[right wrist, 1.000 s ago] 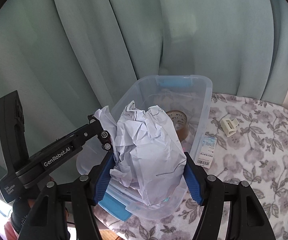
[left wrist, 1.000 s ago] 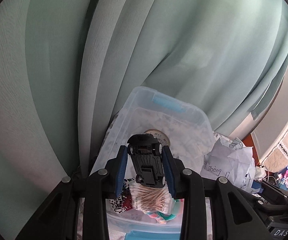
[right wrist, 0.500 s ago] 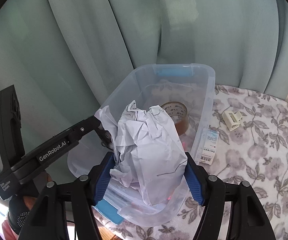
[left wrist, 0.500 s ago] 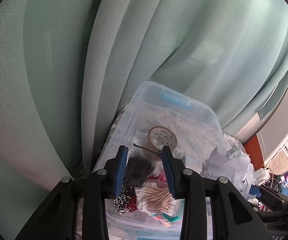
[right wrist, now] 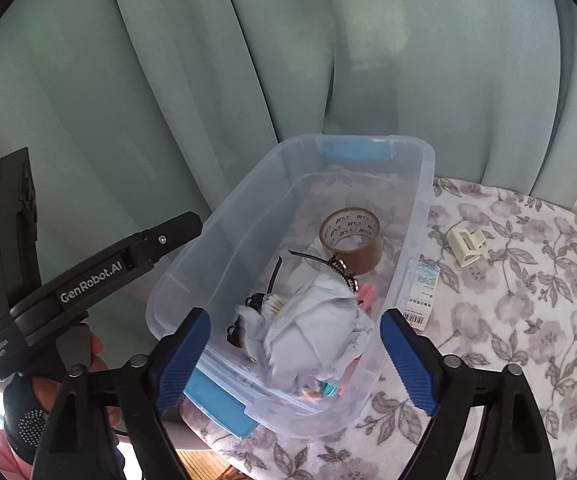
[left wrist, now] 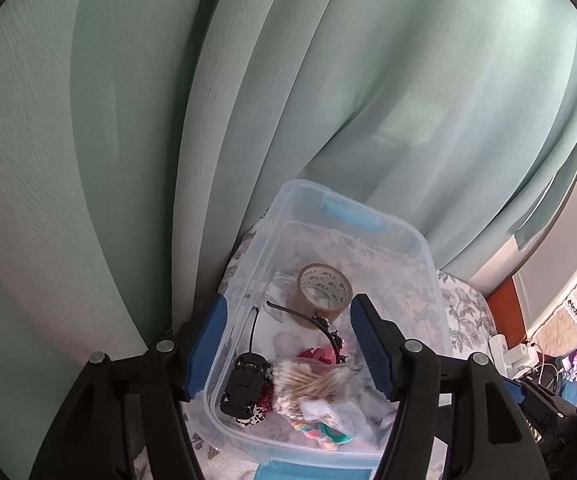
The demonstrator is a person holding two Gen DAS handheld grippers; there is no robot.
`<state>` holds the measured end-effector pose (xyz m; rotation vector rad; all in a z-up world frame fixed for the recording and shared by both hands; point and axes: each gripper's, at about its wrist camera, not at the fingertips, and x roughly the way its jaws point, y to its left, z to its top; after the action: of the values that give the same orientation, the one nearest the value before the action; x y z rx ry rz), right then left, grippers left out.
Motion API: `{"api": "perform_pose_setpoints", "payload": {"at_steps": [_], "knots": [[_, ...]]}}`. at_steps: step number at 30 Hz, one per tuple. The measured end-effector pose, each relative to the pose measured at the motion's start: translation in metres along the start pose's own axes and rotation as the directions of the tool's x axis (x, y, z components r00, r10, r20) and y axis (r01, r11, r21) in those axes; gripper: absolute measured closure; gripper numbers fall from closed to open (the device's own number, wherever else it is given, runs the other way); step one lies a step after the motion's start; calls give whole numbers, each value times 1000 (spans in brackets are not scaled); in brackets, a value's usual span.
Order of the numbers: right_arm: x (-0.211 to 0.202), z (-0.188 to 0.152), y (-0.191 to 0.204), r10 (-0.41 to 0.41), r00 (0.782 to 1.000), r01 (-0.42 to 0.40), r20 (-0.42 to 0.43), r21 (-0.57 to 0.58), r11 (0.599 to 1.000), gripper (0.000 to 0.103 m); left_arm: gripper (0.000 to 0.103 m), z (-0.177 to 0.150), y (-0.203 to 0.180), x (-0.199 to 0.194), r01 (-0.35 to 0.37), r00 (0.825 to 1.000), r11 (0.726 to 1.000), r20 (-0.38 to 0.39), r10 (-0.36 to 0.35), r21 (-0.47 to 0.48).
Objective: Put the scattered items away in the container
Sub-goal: 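Open left tool releasing toy car while right tool releases paper into container, then withdraw both tools toward the white medicine box and white plastic clip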
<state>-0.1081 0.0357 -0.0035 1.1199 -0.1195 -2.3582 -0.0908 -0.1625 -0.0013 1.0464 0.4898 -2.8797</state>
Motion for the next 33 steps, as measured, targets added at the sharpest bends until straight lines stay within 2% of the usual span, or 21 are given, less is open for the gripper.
{"api": "perform_pose_setpoints", "payload": {"at_steps": [3, 7, 9, 11, 20, 22, 33], "knots": [[-10, -2, -1, -4, 1000, 4, 25, 4, 1000, 6, 37, 1, -4, -8, -5, 1000, 1000, 11, 5, 6], [-24, -7, -2, -7, 998, 6, 55, 14, 1000, 6, 36, 3, -16, -21, -5, 999, 1000, 33, 4, 29], [-32, -8, -1, -6, 997, 5, 71, 20, 1000, 5, 31, 4, -23, -28, -4, 999, 999, 47, 2, 42], [-42, -10, -2, -8, 995, 6, 96, 24, 1000, 0, 29, 4, -30, -37, -6, 998, 999, 62, 3, 54], [-93, -27, -21, -2, 978, -14, 207, 79, 997, 0, 25, -4, -83, -72, -18, 994, 987, 105, 1, 158], [-104, -32, -28, -7, 974, -15, 225, 94, 995, 0, 21, -8, -95, -77, -24, 994, 985, 106, 6, 170], [-162, -59, -72, -61, 948, 10, 311, 163, 987, 0, 16, -32, -166, -86, -15, 998, 974, 71, -1, 225]]}}
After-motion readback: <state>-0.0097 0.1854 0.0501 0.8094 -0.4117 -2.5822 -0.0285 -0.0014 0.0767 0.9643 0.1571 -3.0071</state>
